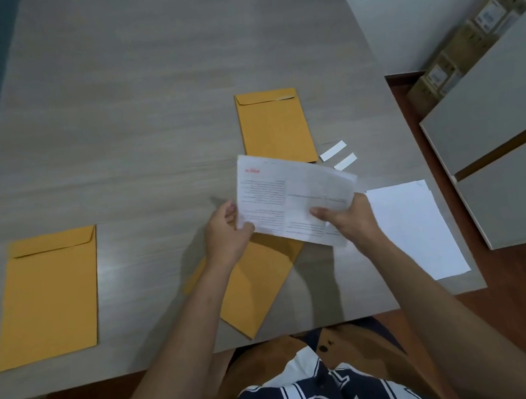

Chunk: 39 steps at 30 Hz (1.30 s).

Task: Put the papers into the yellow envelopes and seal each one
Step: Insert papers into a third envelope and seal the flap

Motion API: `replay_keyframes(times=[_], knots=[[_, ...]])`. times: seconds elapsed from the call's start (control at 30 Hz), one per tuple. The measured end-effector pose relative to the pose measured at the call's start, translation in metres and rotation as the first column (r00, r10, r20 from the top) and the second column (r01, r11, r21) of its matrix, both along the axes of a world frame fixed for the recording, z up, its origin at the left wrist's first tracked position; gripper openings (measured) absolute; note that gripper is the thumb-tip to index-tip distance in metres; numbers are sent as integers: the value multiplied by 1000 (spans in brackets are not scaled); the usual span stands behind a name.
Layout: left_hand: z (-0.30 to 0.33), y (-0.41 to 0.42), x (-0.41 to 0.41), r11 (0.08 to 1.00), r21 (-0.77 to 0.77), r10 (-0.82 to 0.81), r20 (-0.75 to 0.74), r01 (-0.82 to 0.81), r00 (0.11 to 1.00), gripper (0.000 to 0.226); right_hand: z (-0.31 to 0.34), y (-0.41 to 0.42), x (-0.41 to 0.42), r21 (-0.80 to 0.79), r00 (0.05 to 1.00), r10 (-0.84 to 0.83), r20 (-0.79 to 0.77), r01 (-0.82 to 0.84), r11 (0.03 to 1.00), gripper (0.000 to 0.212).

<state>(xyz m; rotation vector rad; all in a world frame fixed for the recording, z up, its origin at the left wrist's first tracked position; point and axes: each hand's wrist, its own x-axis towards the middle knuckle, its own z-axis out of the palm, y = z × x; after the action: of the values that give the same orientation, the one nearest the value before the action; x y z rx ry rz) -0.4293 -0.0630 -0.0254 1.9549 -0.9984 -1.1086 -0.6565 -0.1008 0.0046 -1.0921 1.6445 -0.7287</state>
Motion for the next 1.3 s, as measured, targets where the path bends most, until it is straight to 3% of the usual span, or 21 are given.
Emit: replay_keyframes(times=[0.1, 0.2, 0.27, 0.37, 0.5, 0.73, 0.93, 1.07, 1.3], knots=[[-8, -5, -6, 966, 94, -257, 203, 242, 945, 76, 8, -15, -24, -39, 998, -65, -24, 64, 997, 34], [-13, -8, -20, 835, 286, -550, 400, 470, 733, 93, 16, -28, -44, -79, 997, -52, -51, 48, 996, 33], [-11, -13, -27, 779, 393, -626, 540, 488, 563, 102, 21, -34, -51, -85, 997, -31, -75, 25, 996, 29], [-9, -22, -30, 760, 454, -645, 615, 465, 453, 108, 21, -43, -59, -75, 990, 18, -138, -28, 997, 27], [-10, -25, -31, 760, 465, -642, 643, 453, 418, 113, 17, -48, -62, -66, 962, 94, -258, -115, 991, 35], [-12, -22, -32, 809, 403, -580, 670, 429, 463, 101, 12, -52, -62, -28, 923, 189, -335, -210, 977, 41], [-12, -17, -32, 826, 368, -554, 668, 427, 498, 105, 15, -61, -62, 112, 856, 390, -340, -375, 920, 37], [-12, -15, -31, 827, 355, -549, 675, 435, 493, 102, 19, -77, -58, 169, 851, 456, -261, -424, 890, 31], [-12, -16, -31, 820, 346, -555, 676, 456, 485, 106, 33, -108, -28, 236, 694, 658, -293, -614, 753, 30]])
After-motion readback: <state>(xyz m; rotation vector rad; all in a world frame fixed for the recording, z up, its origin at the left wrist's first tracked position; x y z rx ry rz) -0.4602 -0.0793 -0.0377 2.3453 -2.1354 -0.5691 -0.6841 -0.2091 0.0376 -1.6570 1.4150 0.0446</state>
